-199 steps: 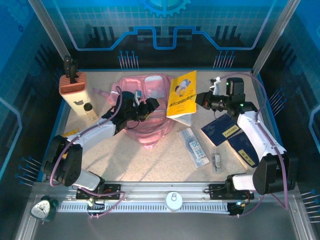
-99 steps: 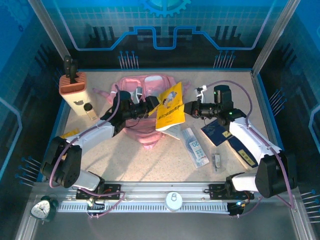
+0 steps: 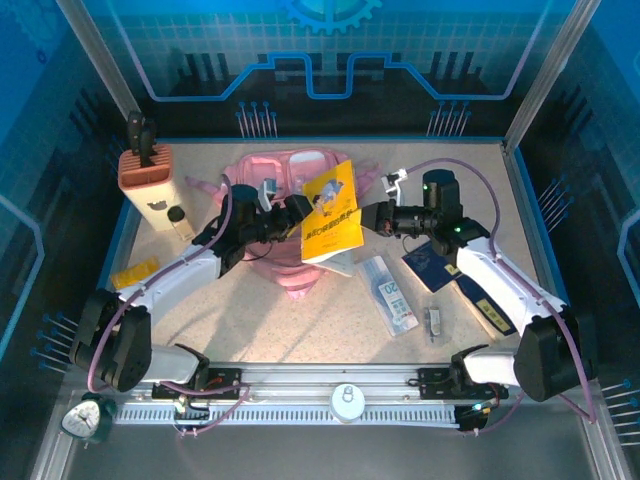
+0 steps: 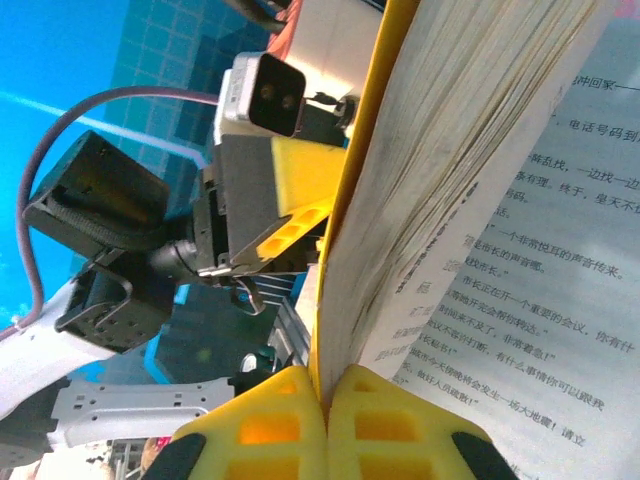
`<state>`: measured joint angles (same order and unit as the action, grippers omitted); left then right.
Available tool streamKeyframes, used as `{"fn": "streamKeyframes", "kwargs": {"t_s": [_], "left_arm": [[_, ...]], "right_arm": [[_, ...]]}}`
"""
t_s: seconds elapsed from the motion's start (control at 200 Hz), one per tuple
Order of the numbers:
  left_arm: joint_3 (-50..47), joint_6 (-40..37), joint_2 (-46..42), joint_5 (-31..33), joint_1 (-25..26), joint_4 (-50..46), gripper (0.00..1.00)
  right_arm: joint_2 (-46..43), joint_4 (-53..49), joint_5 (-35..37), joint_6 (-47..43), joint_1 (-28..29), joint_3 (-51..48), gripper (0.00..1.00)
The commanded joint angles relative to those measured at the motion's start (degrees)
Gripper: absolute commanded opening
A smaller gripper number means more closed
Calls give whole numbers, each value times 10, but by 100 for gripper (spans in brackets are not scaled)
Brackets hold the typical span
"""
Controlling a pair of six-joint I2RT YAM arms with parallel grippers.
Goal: Pack the student bag
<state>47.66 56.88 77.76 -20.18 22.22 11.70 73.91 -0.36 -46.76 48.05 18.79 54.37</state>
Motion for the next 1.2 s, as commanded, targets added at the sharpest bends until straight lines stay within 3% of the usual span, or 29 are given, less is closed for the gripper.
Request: {"fn": "streamKeyframes", "kwargs": {"t_s": [0.0, 0.425, 0.53, 0.59, 0.74, 0.825, 1.016, 1.111, 1.196], "left_arm": [[-17, 40, -3, -28, -4, 76, 68], [-11, 48, -26, -22, -6, 75, 17], [-2, 55, -30, -20, -6, 78, 8], [3, 63, -34, -17, -6, 87, 5], [13, 89, -43, -12, -4, 126, 2], [21, 102, -44, -9, 1, 152, 0], [41, 99, -36, 7, 16, 152, 0], [56, 100, -29, 6, 13, 161, 0], [74, 102, -25, 1, 15, 155, 0]], "right_arm": [[9, 74, -20, 13, 7, 15, 0], [33, 80, -13, -2, -9, -22, 3], [30, 53, -4, -19, -9, -22, 19], [26, 28, 4, -26, -12, -24, 33], [14, -34, 50, -4, -17, -36, 69], [17, -49, 62, 12, -16, -37, 84], [30, 24, 36, 53, 25, -48, 99], [39, -6, 53, 48, 35, -27, 100], [37, 26, 56, 74, 23, -49, 100]]}}
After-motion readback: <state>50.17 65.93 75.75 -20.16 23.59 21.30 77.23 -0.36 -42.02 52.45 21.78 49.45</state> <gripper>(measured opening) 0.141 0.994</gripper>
